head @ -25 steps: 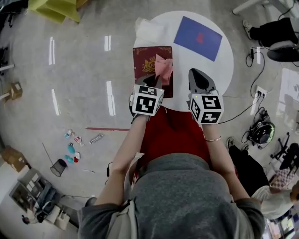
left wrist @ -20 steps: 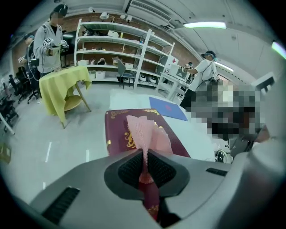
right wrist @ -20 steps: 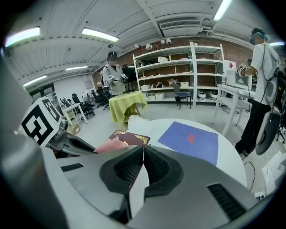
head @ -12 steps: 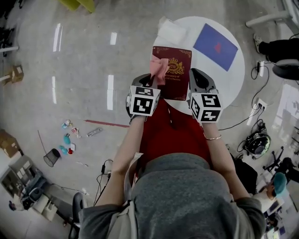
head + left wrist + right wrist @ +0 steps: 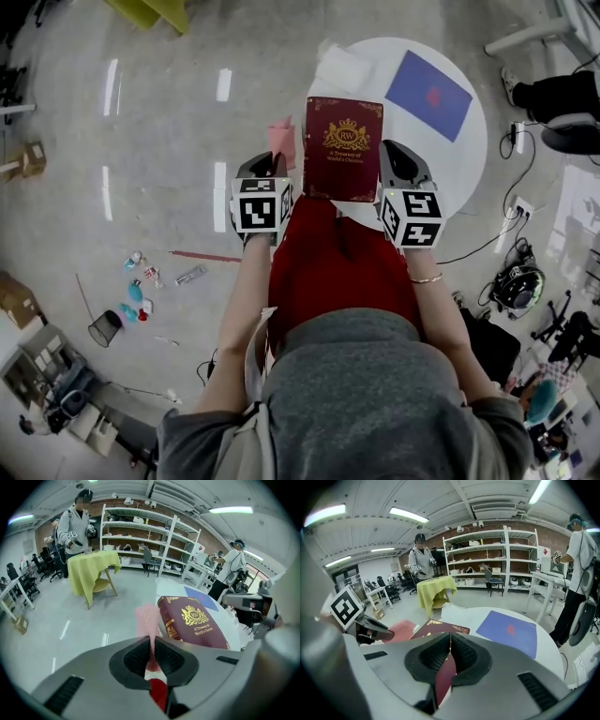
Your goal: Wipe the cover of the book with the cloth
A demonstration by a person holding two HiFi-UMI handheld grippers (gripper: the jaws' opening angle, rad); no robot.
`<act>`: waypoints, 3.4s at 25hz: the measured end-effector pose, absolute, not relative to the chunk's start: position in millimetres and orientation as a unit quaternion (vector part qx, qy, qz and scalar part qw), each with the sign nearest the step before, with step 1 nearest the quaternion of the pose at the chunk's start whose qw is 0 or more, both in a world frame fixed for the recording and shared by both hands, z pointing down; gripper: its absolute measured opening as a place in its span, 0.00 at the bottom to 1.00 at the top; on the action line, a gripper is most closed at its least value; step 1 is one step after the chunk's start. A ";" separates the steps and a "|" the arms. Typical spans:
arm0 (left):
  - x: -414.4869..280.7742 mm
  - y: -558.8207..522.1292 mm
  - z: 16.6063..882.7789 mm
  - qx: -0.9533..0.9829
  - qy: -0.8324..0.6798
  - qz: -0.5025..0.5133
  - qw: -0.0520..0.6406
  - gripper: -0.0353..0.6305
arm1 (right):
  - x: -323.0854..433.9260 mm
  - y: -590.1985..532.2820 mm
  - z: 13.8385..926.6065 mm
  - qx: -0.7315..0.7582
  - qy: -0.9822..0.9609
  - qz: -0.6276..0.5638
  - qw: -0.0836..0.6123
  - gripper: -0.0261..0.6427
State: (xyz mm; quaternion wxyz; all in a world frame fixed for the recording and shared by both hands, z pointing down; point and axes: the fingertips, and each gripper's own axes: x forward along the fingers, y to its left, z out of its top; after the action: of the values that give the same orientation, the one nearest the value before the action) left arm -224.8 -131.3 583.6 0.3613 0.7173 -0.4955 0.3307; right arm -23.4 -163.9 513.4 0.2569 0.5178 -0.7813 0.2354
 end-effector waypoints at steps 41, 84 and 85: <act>-124.2 -47.5 584.2 0.742 -0.436 0.306 0.408 0.10 | 2.8 -96.0 527.6 0.479 -0.799 0.238 0.275 0.08; -185.1 -80.3 583.7 0.712 -0.479 0.352 0.374 0.10 | 9.8 -112.1 504.2 0.507 -0.791 0.229 0.253 0.08; -180.7 -78.6 582.8 0.714 -0.476 0.348 0.377 0.10 | 10.2 -111.3 504.4 0.506 -0.792 0.229 0.254 0.08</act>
State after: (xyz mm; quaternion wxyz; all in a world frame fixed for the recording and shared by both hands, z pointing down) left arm -180.7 -78.6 582.8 0.3774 0.7140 -0.4761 0.3481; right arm 10.2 -111.3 504.4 0.2537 0.5063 -0.7916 0.2294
